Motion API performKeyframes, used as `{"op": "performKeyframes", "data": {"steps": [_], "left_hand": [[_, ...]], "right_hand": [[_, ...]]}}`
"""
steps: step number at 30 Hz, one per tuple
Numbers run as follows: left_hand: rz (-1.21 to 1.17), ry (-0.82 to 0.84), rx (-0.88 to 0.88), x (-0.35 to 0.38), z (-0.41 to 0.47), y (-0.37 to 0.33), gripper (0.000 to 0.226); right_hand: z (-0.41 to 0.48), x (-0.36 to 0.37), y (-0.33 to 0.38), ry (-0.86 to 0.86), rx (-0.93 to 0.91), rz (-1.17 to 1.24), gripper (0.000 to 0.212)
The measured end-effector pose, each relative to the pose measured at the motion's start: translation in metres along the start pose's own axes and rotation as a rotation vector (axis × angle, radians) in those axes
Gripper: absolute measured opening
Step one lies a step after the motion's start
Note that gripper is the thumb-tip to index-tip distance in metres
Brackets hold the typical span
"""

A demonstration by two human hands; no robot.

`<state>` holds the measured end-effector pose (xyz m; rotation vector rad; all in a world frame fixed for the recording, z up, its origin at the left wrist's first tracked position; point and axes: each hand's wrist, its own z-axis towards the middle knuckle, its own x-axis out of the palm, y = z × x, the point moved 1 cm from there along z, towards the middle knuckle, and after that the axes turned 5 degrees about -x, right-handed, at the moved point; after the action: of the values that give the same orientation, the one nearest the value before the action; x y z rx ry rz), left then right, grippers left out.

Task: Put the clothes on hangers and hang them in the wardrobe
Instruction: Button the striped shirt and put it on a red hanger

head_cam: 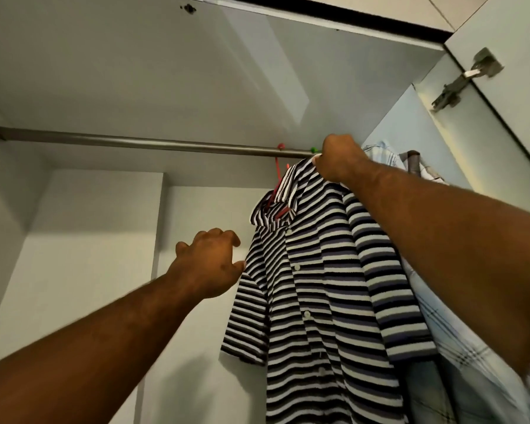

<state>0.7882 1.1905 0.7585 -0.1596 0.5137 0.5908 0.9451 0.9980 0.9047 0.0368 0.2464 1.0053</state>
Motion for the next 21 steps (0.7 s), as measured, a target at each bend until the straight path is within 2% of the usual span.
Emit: {"op": "performKeyframes", "data": {"steps": [5, 10, 15, 21], "left_hand": [[-0.014, 0.009, 0.016, -0.008, -0.014, 0.006, 0.053], [-0.048, -0.002, 0.006, -0.018, -0.028, 0.017, 0.052], [-0.113, 0.002, 0.005, -0.018, -0.045, 0.023, 0.053], [-0.149, -0.021, 0.04, -0.011, -0.075, 0.023, 0.059]], "right_hand": [[-0.011, -0.012, 0.012, 0.061, 0.047, -0.016, 0.033], [-0.034, -0.024, 0.018, 0.02, 0.044, -0.079, 0.031], [-0.079, -0.039, 0.023, -0.067, -0.079, -0.17, 0.049], [-0.158, -0.066, 0.015, -0.153, -0.271, -0.095, 0.045]]}}
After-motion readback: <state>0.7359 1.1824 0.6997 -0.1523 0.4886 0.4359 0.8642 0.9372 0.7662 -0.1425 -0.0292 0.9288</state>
